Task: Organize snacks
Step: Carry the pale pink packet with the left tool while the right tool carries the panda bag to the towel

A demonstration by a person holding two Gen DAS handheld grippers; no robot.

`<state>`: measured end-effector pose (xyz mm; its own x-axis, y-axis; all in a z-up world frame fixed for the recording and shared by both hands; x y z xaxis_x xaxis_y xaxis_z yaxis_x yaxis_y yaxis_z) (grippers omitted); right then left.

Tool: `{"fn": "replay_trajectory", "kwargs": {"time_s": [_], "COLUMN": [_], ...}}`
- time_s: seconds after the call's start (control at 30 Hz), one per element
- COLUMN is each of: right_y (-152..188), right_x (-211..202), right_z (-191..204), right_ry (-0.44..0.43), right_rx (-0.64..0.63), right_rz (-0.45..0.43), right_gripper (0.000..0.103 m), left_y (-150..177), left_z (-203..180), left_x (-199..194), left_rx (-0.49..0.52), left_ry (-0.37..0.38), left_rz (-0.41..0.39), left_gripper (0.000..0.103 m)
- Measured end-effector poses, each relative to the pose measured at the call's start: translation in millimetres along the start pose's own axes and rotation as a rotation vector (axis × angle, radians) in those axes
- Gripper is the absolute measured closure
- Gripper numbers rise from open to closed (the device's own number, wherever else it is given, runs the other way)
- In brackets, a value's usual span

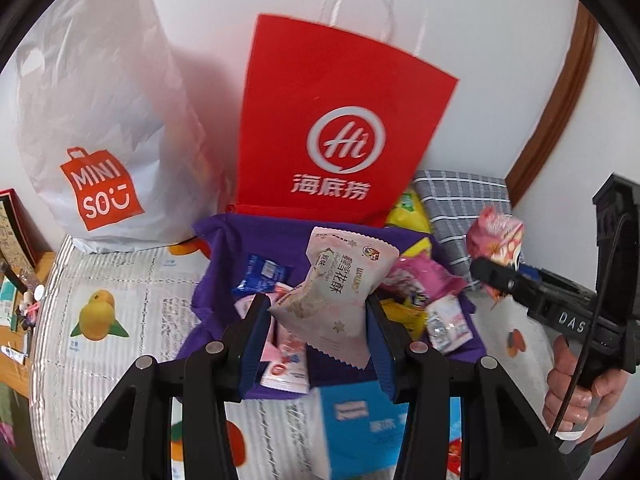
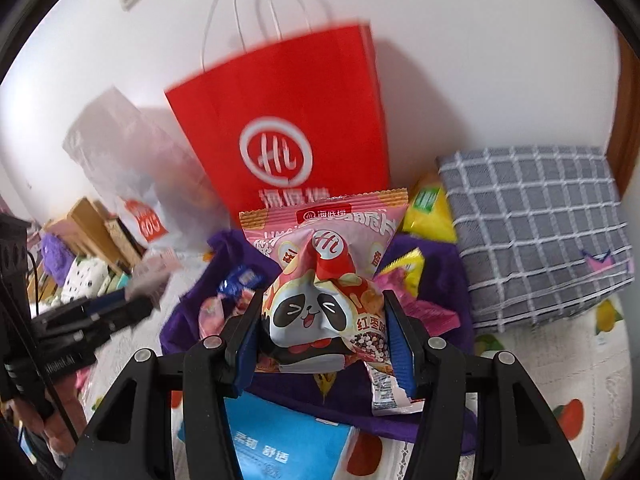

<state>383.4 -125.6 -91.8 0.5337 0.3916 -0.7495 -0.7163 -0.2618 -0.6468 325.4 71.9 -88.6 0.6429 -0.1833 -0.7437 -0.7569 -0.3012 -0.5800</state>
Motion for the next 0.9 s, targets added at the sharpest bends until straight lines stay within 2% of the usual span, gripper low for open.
{"fn": "replay_trajectory", "kwargs": {"time_s": [0.17, 0.4, 0.7, 0.9], "right_y": [6.4, 23.7, 36.7, 36.7], "right_x": [25.0, 56.3, 72.3, 74.3], "right_z": [-3.7, -13.6, -16.5, -14.5], "right_ry": [0.003, -0.054, -0.101, -0.107], "right_rx": [-0.056, -0.037, -0.022, -0.027], "right_rz": [0.079, 0.203, 0.279, 0.288], "right_gripper": [0.048, 0.048, 0.047, 0.043], "left_y": [-6.3, -10.3, -5.5, -3.0], "left_z": [23.0, 32.2, 28.4, 28.9], "left_x": [17.5, 39.2, 73.4, 90.0], "left_rx": [-0.055, -0.076, -0.087, -0.103], "left_ry": [-0.012, -0.017, -0.019, -0.018], "left_rz": [0.021, 0.043, 0.098, 0.131], "left_gripper": [0.058, 0.058, 0.058, 0.058]}}
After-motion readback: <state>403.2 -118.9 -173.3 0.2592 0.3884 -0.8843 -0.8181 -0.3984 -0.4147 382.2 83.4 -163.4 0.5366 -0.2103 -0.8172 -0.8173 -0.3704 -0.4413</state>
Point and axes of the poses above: each gripper's, at about its wrist camera, not at the fingertips, and x roughly the way its jaws point, z to its left, y to its underside, the point moved 5 cm from there along x, roughly the way its jaws point, and after that the axes turned 9 degrees about -x, right-handed, at the moved point
